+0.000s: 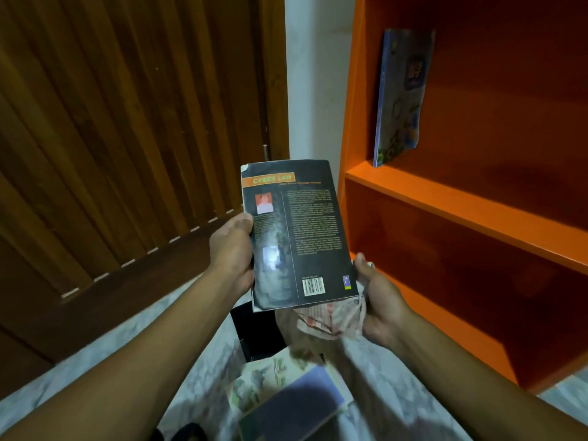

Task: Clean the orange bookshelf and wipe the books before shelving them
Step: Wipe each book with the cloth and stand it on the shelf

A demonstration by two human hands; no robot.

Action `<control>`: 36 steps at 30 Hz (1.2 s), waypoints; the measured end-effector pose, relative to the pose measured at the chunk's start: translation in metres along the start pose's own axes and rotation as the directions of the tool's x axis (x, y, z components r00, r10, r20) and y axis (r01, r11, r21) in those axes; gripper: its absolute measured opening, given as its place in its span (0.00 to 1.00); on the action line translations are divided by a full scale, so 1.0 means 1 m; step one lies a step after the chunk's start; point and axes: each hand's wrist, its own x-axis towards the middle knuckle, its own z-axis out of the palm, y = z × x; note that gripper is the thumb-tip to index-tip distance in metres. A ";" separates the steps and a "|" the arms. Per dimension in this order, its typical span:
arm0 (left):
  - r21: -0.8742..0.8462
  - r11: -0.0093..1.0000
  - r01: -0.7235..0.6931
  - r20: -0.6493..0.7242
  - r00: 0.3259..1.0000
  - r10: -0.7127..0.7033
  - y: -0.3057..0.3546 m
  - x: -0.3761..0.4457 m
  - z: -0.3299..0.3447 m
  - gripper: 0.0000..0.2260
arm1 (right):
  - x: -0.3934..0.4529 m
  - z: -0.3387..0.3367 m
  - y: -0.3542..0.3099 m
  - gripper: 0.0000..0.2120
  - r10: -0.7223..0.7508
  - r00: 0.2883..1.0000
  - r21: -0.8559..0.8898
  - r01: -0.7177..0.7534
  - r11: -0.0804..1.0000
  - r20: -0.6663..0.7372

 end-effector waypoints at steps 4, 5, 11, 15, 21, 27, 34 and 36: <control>0.226 0.969 -0.097 -0.065 0.991 0.114 -0.010 0.006 -0.003 0.12 | -0.013 0.009 -0.005 0.11 -0.178 0.978 -0.238 0.199 0.951 0.105; 0.307 0.947 -0.091 -0.055 0.992 0.113 -0.012 0.006 -0.002 0.12 | -0.014 0.010 -0.004 0.10 -0.234 0.966 -0.279 0.256 0.926 0.110; 0.543 0.772 -0.329 0.284 0.938 0.200 -0.026 -0.019 0.019 0.32 | -0.018 0.017 0.011 0.08 -0.602 0.761 -0.713 0.560 0.422 0.242; 0.358 0.927 -0.112 0.222 0.975 0.032 -0.037 -0.025 0.033 0.40 | -0.014 0.000 0.023 0.13 -0.603 0.636 -0.842 0.526 -0.117 0.481; 0.117 0.991 -0.061 -0.043 0.997 0.066 -0.046 -0.017 0.030 0.23 | -0.016 0.002 0.034 0.24 -0.574 0.517 -0.768 0.500 -0.399 0.635; -0.096 0.995 -0.026 -0.087 0.996 0.017 -0.030 -0.016 0.030 0.17 | -0.012 0.002 0.026 0.35 -0.286 0.554 -0.624 0.692 -0.363 0.781; -0.142 0.990 0.023 0.039 0.999 -0.018 -0.010 -0.019 0.027 0.14 | -0.014 -0.003 0.003 0.34 -0.117 0.548 -0.468 0.561 -0.684 0.828; -0.140 0.990 0.023 0.036 0.999 -0.018 -0.008 -0.018 0.024 0.14 | -0.015 -0.004 0.000 0.36 -0.095 0.539 -0.452 0.582 -0.676 0.837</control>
